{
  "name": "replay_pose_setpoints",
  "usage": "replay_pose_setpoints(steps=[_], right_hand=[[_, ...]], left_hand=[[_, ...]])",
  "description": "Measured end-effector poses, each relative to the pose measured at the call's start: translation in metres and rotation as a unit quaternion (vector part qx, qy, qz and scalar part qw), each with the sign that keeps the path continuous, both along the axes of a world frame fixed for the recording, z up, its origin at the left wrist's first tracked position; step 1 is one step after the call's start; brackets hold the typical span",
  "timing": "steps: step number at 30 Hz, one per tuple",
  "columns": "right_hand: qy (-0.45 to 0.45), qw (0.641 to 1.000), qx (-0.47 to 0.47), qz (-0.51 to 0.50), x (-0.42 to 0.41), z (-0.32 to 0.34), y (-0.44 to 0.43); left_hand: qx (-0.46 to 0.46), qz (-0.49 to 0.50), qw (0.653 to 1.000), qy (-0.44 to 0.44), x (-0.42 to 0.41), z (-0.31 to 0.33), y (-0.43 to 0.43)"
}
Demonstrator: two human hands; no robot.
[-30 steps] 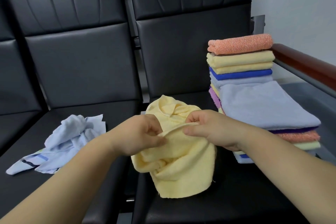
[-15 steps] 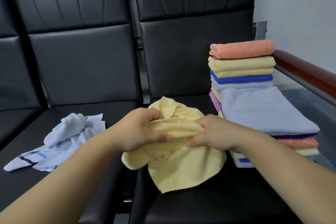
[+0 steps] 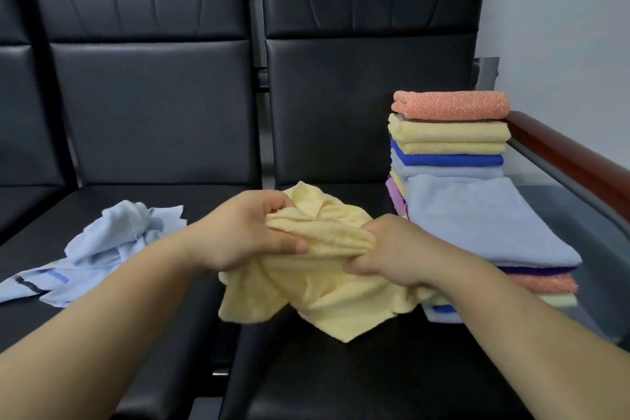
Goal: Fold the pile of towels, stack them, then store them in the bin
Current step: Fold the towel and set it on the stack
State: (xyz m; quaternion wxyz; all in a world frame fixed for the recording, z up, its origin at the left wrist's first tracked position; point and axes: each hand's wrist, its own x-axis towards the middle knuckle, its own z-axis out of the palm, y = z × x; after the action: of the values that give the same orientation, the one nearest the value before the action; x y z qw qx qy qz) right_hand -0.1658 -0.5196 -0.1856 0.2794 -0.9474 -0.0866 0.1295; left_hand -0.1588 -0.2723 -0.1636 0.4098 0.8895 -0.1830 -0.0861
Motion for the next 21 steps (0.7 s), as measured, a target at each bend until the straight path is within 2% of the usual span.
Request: replay_pose_setpoints(steps=[2, 3, 5, 8, 10, 12, 13, 14, 15, 16, 18, 19, 20, 21], right_hand=[[0.015, 0.996, 0.089, -0.022, -0.001, 0.003, -0.004], [0.027, 0.988, 0.146, -0.034, -0.001, 0.004, -0.006], [0.044, 0.965, 0.255, -0.054, -0.003, 0.006, -0.008], [0.073, 0.944, 0.319, -0.034, -0.005, 0.006, -0.006], [0.070, 0.967, 0.246, -0.003, -0.005, 0.006, -0.003], [0.024, 0.996, 0.086, 0.026, -0.004, 0.006, 0.001], [-0.005, 0.999, 0.018, 0.034, -0.004, 0.006, 0.003], [-0.032, 0.999, -0.015, 0.031, -0.003, 0.007, 0.005], [-0.050, 0.998, -0.017, 0.020, -0.002, 0.008, 0.004], [-0.059, 0.998, 0.003, 0.004, -0.001, 0.009, 0.002], [-0.053, 0.993, 0.097, -0.041, 0.000, 0.011, -0.005], [-0.044, 0.986, 0.151, -0.058, 0.000, 0.013, -0.008], [-0.036, 0.978, 0.195, -0.065, 0.000, 0.013, -0.011], [-0.029, 0.971, 0.230, -0.066, -0.001, 0.014, -0.012]], left_hand=[[0.112, -0.019, 0.993, -0.018, 0.002, -0.003, 0.000], [0.129, -0.018, 0.991, -0.023, 0.004, -0.006, 0.001], [0.086, -0.004, 0.996, -0.018, 0.006, -0.009, 0.004], [-0.079, 0.039, 0.996, 0.015, 0.005, -0.013, 0.003], [-0.206, 0.075, 0.975, 0.049, 0.005, -0.014, -0.002], [-0.282, 0.078, 0.953, 0.078, 0.003, -0.011, -0.006], [-0.290, 0.059, 0.951, 0.086, 0.002, -0.008, -0.008], [-0.271, 0.034, 0.958, 0.087, 0.000, -0.005, -0.009], [-0.210, 0.004, 0.975, 0.072, -0.001, -0.003, -0.008], [-0.105, -0.019, 0.993, 0.042, -0.001, -0.003, -0.007], [0.107, -0.018, 0.994, -0.020, 0.002, -0.007, -0.003], [0.140, -0.007, 0.990, -0.025, 0.004, -0.011, 0.000], [0.120, 0.001, 0.992, -0.022, 0.006, -0.013, 0.002], [0.061, 0.002, 0.998, -0.009, 0.007, -0.014, 0.006]])
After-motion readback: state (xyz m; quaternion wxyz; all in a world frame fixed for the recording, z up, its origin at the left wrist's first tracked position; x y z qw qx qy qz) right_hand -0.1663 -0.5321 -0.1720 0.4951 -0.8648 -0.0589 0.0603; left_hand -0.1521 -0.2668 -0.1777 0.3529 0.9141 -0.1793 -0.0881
